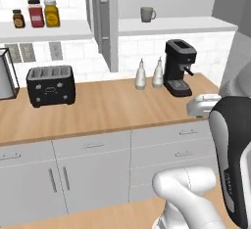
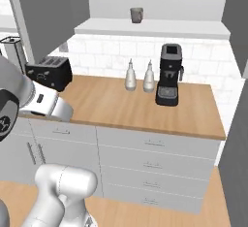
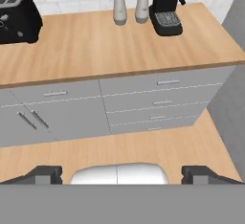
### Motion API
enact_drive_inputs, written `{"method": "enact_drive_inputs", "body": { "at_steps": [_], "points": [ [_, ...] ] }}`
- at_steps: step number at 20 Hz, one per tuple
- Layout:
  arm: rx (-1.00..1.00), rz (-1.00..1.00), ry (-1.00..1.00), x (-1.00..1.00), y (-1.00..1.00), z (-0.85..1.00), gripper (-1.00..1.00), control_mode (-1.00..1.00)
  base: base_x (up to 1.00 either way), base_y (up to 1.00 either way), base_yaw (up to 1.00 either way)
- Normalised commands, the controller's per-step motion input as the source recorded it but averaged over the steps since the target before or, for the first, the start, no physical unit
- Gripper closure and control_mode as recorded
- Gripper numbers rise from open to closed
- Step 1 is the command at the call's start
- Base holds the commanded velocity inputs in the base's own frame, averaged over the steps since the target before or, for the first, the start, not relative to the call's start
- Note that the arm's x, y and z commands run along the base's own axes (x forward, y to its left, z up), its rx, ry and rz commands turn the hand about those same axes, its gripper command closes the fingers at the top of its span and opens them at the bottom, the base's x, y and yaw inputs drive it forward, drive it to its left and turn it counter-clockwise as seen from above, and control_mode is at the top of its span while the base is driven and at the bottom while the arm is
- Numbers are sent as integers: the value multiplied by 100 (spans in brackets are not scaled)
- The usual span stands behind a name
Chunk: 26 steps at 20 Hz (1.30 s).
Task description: Gather all objects into one cabinet and sort the glasses and bowls to opposite sides.
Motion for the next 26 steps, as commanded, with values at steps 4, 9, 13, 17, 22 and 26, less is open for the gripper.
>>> {"method": "enact_drive_inputs", "body": {
  "at_steps": [4, 9, 13, 17, 22, 26],
  "points": [
    [0, 0, 0, 0, 0, 0, -100, 100, 97, -6, 0],
    [0, 0, 0, 0, 0, 0, -100, 100, 59, -69, 3],
    [0, 0, 0, 0, 0, 0, -100, 100, 29, -46, 2],
    [0, 0, 0, 0, 0, 0, -100, 100, 17, 0, 0],
    [0, 0, 0, 0, 0, 0, -100, 100, 76, 0, 0],
    [0, 0, 0, 0, 0, 0, -100, 100, 91, -8, 0]
  ]
}}
